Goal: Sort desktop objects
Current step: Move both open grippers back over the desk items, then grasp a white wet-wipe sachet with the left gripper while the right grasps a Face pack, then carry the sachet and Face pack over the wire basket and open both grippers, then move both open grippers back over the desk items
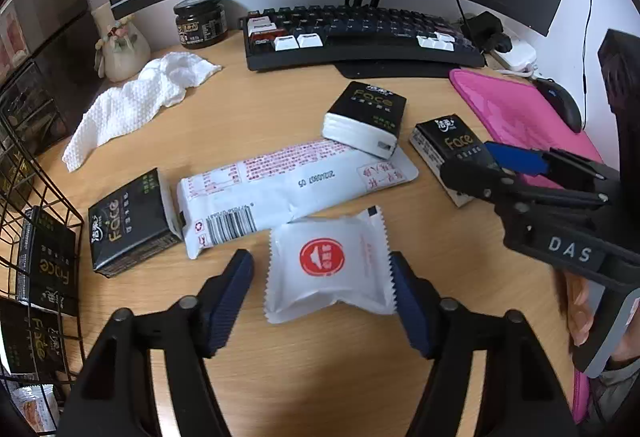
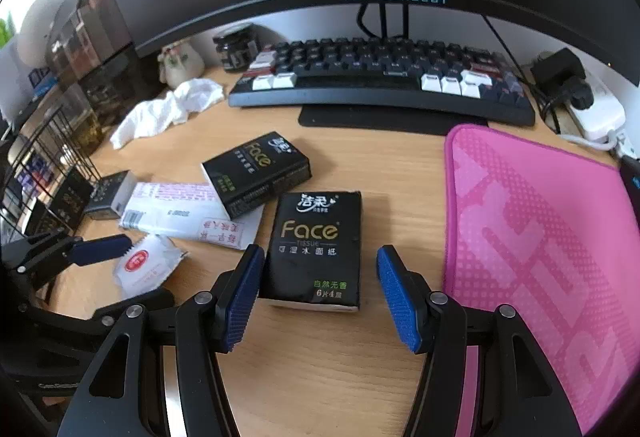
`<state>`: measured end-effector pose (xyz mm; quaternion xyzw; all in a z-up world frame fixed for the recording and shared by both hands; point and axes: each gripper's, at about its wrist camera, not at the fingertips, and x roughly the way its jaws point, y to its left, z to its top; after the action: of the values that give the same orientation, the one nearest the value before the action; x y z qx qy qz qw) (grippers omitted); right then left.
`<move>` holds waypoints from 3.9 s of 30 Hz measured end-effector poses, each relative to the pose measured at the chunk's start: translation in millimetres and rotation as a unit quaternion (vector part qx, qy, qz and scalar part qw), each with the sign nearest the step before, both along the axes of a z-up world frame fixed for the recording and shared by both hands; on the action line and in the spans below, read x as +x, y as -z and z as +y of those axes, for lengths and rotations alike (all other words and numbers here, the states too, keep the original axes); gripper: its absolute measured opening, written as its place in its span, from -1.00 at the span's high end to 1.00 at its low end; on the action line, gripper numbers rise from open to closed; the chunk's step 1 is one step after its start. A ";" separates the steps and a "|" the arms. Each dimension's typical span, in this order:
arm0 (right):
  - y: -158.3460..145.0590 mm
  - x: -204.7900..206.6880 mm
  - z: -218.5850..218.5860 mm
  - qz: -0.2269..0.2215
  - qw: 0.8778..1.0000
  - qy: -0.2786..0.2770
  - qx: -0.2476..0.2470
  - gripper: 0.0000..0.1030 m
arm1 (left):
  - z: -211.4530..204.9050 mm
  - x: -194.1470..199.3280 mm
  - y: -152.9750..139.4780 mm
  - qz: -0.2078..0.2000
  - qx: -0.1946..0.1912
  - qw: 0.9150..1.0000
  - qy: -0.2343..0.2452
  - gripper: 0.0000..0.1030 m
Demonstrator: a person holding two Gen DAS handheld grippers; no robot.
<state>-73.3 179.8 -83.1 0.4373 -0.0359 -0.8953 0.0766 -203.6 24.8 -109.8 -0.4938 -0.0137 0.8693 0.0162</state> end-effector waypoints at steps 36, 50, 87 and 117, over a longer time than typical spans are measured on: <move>-74.4 83.2 -28.1 0.074 0.997 -0.022 -0.010 0.10 | 4.5 80.7 -91.3 0.088 0.010 0.996 0.032 0.21; -118.0 105.4 -84.7 0.111 0.992 -0.062 -0.008 0.10 | -28.8 121.2 -129.7 0.134 0.013 0.991 0.006 0.21; -117.9 66.8 -261.1 0.126 0.974 -0.187 -0.032 -0.07 | -206.4 168.6 -130.5 0.167 0.031 0.971 -0.166 -0.44; -79.2 49.4 -20.3 0.097 0.994 -0.022 -0.040 -0.09 | -52.2 8.4 -47.8 0.060 0.037 0.994 -0.081 -0.48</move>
<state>-23.9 159.4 -3.9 0.3456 -0.0547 -0.9295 0.1165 -195.2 -27.5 -62.0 -0.4373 -0.0849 0.8946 -0.0347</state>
